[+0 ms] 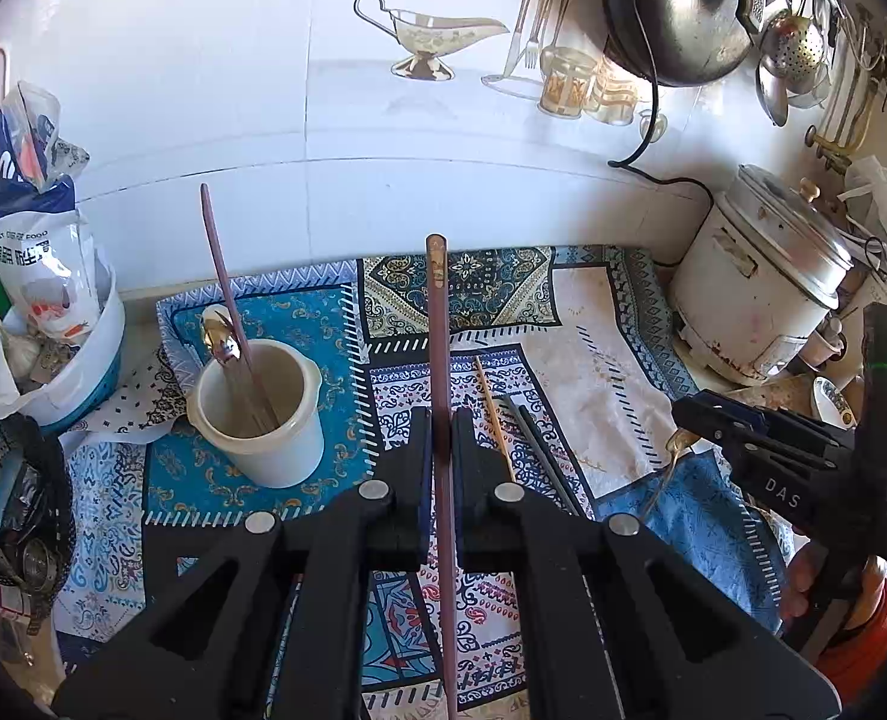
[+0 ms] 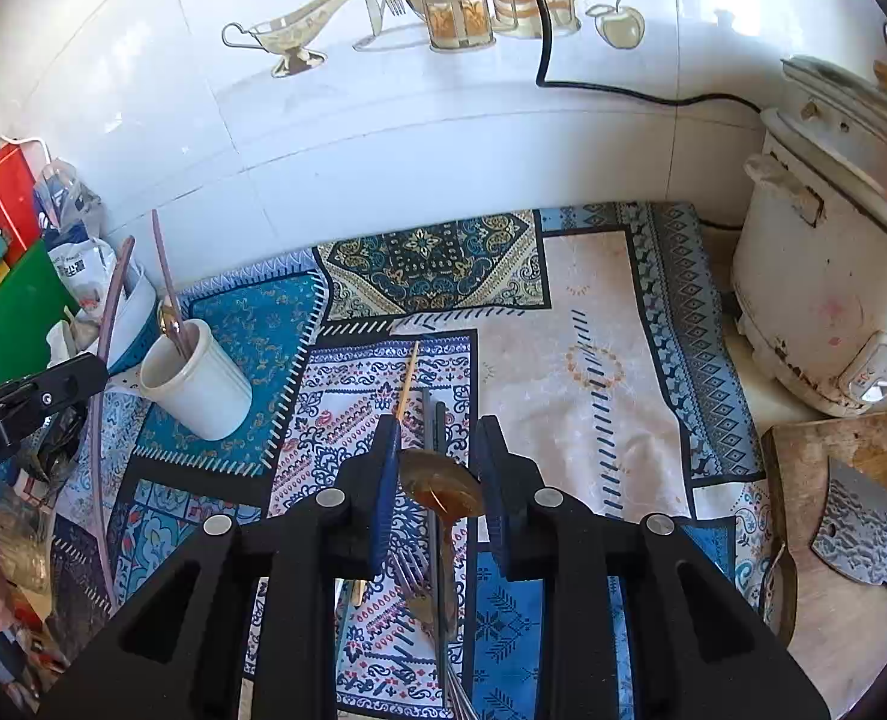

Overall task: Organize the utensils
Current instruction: 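Carry the gold spoon with the right gripper while the left gripper carries the pink chopstick toward the white cup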

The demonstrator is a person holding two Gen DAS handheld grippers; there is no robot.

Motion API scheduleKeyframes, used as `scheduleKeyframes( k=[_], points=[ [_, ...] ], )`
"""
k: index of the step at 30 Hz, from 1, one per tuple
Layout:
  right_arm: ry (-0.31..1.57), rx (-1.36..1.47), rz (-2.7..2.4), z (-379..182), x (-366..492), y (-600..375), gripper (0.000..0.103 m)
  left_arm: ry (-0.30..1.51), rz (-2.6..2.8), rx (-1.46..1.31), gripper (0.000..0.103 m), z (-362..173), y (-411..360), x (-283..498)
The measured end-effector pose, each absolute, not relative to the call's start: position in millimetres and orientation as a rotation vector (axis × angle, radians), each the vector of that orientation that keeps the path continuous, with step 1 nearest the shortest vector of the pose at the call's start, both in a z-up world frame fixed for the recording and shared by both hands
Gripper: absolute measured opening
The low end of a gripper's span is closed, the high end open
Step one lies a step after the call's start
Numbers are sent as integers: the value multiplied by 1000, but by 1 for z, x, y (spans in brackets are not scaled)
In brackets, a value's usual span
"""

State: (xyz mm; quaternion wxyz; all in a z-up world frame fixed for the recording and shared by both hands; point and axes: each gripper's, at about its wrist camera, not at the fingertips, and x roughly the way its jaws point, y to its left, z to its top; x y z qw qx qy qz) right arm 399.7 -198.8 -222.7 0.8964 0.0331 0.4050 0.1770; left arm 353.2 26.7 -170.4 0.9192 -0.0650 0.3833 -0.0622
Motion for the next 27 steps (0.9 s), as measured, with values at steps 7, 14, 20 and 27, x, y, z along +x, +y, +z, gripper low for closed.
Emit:
scheduleKeyframes(
  k=[7,14,20,27],
  points=[
    [816,62,359,-218,392,-195,23,767,-126,-142,4,-165,33,351],
    [768,62,355,-201,392,-194,23,736,-117,-154,4,-157,41,351],
    [730,49,366,-186,395,-185,22,709,-109,-161,4,-150,48,351],
    [736,32,396,-188,398,-167,21,685,-91,-171,4,-143,62,347]
  ],
)
